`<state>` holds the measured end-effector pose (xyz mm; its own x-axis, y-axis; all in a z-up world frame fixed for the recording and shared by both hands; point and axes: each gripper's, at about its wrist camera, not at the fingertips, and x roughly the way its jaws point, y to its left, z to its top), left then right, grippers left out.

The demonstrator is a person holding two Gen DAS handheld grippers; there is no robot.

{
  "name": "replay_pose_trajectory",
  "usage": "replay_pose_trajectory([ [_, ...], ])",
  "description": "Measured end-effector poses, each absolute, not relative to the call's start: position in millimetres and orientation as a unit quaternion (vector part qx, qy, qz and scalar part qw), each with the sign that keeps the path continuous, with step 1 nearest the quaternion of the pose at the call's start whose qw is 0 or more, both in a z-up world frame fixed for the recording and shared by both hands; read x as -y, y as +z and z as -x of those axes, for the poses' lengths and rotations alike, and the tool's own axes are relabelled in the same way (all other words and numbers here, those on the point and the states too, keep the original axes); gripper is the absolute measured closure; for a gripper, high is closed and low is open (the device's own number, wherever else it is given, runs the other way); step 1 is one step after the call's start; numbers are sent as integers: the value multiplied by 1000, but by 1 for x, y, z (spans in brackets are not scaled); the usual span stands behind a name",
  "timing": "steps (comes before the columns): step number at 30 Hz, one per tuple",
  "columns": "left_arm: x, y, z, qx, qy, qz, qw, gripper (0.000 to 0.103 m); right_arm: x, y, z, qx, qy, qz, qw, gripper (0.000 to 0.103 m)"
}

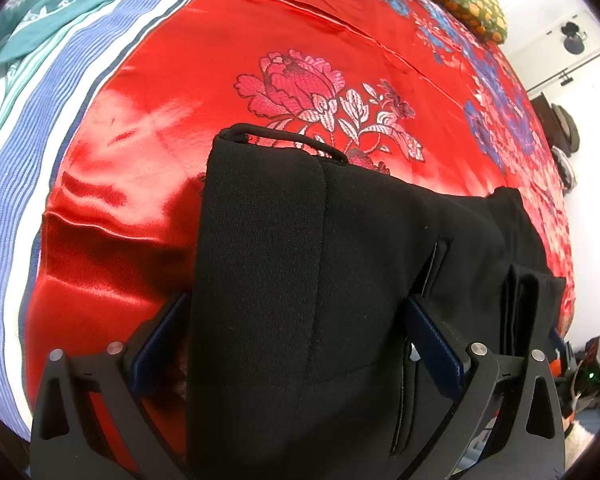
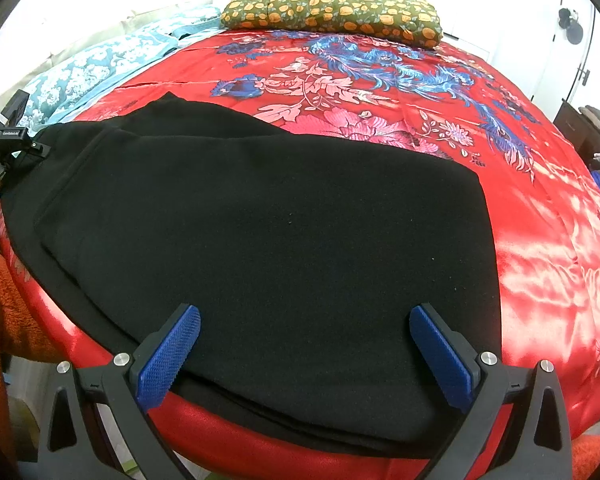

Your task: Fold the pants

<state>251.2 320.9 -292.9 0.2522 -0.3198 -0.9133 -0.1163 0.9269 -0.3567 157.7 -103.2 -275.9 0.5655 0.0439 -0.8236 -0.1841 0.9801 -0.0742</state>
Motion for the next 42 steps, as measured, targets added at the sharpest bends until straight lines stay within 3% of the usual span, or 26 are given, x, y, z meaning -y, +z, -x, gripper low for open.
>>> replay_pose_trajectory([
  [16,-320,-292,-250,-607,-65,176,773,3,103,-276,-157,-461,64,76,882,0],
  [18,-318,-285,-248,-597,-84,181,777,30,103,-276,-157,-461,64,76,882,0],
  [19,-316,-282,-247,-594,-99,194,774,51,103,-276,-158,-462,64,76,882,0],
  [20,-315,-278,-246,-593,-97,198,775,61,103,-276,-158,-462,64,75,881,0],
  [23,-314,-266,-240,-587,-76,235,771,79,103,-275,-159,-465,66,76,879,0],
  [29,-280,-197,-215,-547,-77,302,777,81,112,-263,-163,-486,91,46,868,0],
  [33,-217,-145,-205,-532,-105,313,780,81,145,-232,-159,-441,116,-78,886,1],
  [38,-123,-127,-211,-539,-96,300,781,81,195,-189,-149,-355,110,-163,914,1],
  [42,-47,-140,-217,-548,-68,280,785,80,229,-184,-143,-345,85,-193,914,1],
])
